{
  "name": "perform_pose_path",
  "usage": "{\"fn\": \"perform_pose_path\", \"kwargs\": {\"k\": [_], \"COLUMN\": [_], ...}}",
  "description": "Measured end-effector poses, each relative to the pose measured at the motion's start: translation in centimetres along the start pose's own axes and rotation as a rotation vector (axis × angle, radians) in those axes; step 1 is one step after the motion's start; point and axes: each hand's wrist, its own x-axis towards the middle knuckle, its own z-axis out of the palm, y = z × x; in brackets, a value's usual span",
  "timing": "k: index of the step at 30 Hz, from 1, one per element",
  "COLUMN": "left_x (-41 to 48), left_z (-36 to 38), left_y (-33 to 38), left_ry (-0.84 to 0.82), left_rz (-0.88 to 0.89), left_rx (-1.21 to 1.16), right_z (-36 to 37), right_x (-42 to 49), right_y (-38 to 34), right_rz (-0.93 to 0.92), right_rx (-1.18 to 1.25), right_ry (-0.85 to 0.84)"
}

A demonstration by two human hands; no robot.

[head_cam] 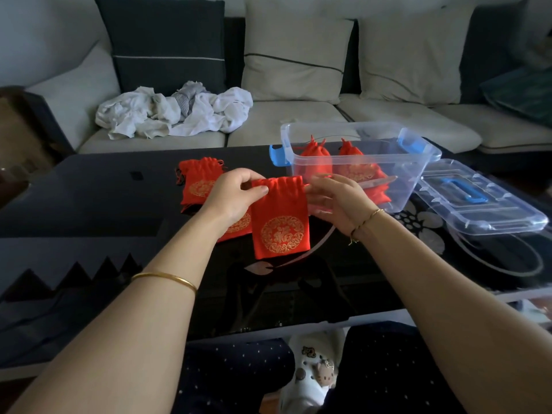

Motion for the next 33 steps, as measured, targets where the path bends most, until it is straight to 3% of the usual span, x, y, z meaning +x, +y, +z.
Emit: {"fn": "perform_pose_path", "kwargs": {"k": [3, 16, 18, 22, 27, 30, 33], "left_x": [0.0, 0.0, 0.0, 0.0, 0.1, 0.0, -0.1], "left_z": [0.1, -0.4, -0.6, -1.0, -1.3, -1.5, -1.8], "left_y": [0.0, -0.2, 0.1, 0.8, 0.5, 0.0, -0.6], "left_ry": [-0.001, 0.0, -0.019, -0.064, -0.047, -0.043, -0.033], "left_rz": [0.028, 0.123, 0.101, -0.079, -0.059, -0.003, 0.005], "left_rx": [0.032, 0.277, 0.292, 0.097, 0.194, 0.285, 0.336], "right_z": [0.1, -0.5, -0.6, -0.9, -1.3, -1.5, -1.4], "right_x": [0.0, 0.0, 0.1, 0.2, 0.2, 0.4, 0.1], "right_y": [0.1, -0.3, -0.3, -0.2, -0.2, -0.2, -0.6], "right_rz": [-0.06, -0.254, -0.272, -0.335, -0.423, -0.411, -0.292], "right_rx": [0.074, -0.584, -0.615, -0.72, -0.922, -0.898, -0.654], "right_ry": [0.079, 0.076, 0.093, 0.163, 0.24, 0.266, 0.314]}}
